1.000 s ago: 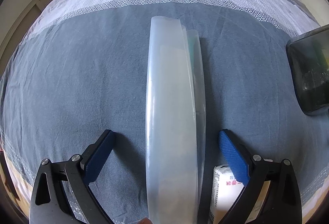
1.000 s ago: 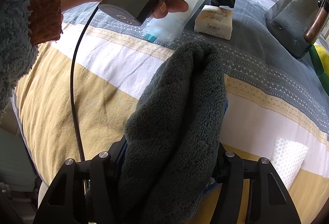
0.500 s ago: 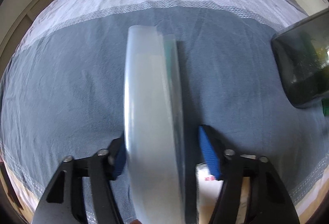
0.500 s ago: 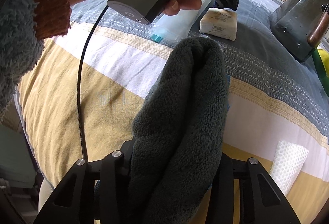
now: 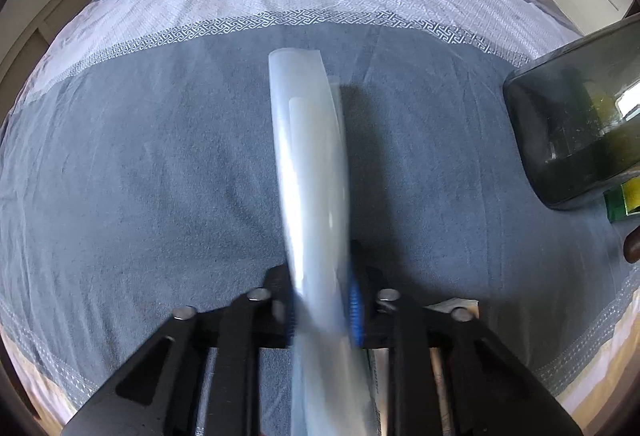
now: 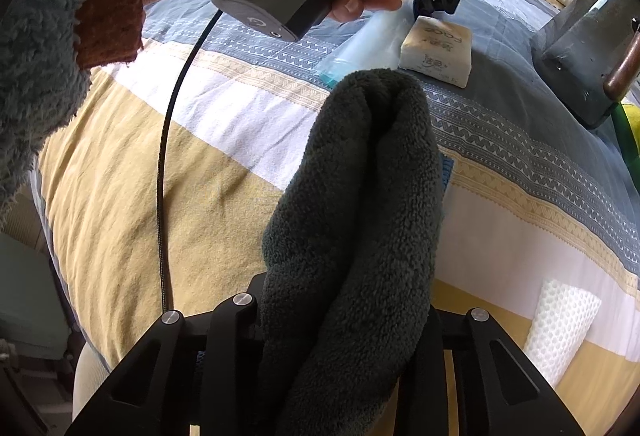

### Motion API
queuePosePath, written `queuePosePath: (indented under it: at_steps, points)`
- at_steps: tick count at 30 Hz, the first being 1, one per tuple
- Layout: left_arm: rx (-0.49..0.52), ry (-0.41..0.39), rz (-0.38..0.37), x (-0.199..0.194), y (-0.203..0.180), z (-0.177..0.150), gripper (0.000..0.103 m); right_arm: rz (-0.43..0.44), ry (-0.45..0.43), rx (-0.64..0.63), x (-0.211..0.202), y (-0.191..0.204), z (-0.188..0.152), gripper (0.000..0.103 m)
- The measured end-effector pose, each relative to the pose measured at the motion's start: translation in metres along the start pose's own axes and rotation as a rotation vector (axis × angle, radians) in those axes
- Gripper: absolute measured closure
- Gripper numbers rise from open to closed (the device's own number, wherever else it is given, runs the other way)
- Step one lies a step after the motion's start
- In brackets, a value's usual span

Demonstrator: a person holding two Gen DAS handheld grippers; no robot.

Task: Organize soft objects
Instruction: 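Close left gripper on clear plastic bag while right gripper closes on grey towel, then lift plastic bag with left tool while right tool carries grey towel toward tray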

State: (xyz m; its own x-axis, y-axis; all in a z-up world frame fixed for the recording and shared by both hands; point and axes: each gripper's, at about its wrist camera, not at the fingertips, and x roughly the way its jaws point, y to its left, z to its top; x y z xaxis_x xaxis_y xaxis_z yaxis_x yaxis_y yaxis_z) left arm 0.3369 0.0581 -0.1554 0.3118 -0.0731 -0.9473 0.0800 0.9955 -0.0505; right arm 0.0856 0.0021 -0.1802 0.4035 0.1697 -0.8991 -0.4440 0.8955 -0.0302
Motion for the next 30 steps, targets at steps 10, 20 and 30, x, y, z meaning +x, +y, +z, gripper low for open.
queuePosePath:
  at_steps: [10, 20, 30]
  points:
    - [0.002, -0.027, -0.016, -0.016, 0.020, -0.010, 0.094, 0.004, -0.016, -0.002, -0.005, 0.002, -0.003, 0.076]
    - [-0.050, -0.074, -0.022, -0.043, 0.044, -0.024, 0.095, 0.043, -0.052, 0.019, -0.022, -0.007, -0.002, 0.077]
    - [-0.077, -0.131, 0.017, -0.091, 0.064, -0.045, 0.094, 0.029, -0.109, 0.018, -0.052, -0.015, 0.000, 0.077]
